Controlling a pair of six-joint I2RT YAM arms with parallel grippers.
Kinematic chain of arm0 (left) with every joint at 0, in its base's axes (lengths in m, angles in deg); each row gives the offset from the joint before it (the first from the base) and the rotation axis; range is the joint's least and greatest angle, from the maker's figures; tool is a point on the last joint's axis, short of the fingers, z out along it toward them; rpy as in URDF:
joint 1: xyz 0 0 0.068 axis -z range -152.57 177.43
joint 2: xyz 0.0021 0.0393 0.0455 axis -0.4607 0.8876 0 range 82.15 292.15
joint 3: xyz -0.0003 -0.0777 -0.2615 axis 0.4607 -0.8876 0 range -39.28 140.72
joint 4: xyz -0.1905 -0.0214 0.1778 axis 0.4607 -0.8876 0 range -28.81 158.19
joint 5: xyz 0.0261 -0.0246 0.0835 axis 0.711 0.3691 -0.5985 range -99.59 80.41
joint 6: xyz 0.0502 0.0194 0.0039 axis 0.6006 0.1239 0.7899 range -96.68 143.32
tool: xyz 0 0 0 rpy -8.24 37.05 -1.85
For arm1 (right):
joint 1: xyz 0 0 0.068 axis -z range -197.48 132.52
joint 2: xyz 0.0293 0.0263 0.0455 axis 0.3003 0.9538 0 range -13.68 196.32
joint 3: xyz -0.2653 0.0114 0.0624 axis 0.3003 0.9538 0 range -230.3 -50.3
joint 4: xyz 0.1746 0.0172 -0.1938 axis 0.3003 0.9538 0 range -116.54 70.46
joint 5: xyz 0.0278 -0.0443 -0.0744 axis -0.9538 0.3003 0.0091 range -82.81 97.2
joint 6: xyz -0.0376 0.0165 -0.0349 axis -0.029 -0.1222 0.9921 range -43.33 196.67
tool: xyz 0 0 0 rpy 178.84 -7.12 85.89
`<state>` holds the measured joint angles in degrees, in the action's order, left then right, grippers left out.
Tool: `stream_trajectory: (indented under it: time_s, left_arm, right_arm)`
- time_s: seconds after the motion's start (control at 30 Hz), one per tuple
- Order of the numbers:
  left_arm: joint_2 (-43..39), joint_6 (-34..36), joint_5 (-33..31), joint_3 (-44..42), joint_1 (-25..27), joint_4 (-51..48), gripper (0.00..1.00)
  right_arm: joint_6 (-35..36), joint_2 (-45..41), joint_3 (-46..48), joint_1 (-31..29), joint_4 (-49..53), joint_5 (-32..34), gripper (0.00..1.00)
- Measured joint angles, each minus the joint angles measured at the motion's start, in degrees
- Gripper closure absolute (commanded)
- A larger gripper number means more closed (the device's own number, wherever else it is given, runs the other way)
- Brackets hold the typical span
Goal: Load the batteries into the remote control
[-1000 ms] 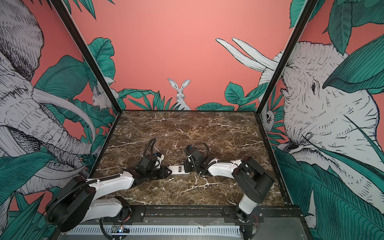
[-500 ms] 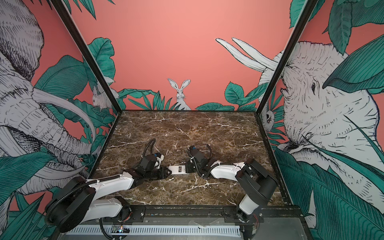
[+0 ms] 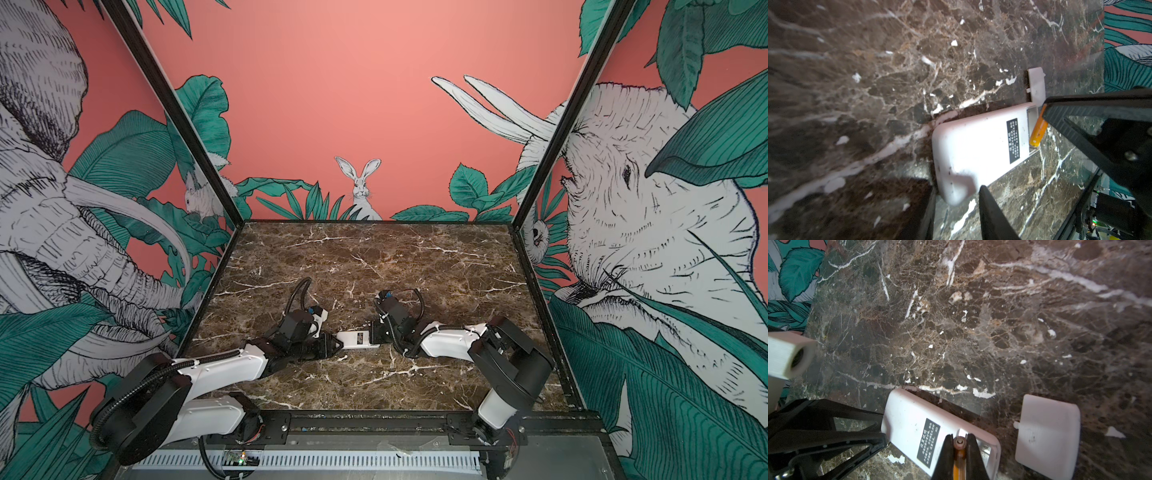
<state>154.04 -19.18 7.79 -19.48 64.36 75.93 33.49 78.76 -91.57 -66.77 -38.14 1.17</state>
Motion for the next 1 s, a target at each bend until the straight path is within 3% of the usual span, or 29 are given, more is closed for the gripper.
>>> stream_trajectory:
  time_s: [1.0]
  left_arm:
    - [0.02,-0.20,0.22,-0.50,0.00,1.14,0.64]
  right_arm:
    - [-0.44,1.25,0.76,-0.07,-1.92,1.05,0.91]
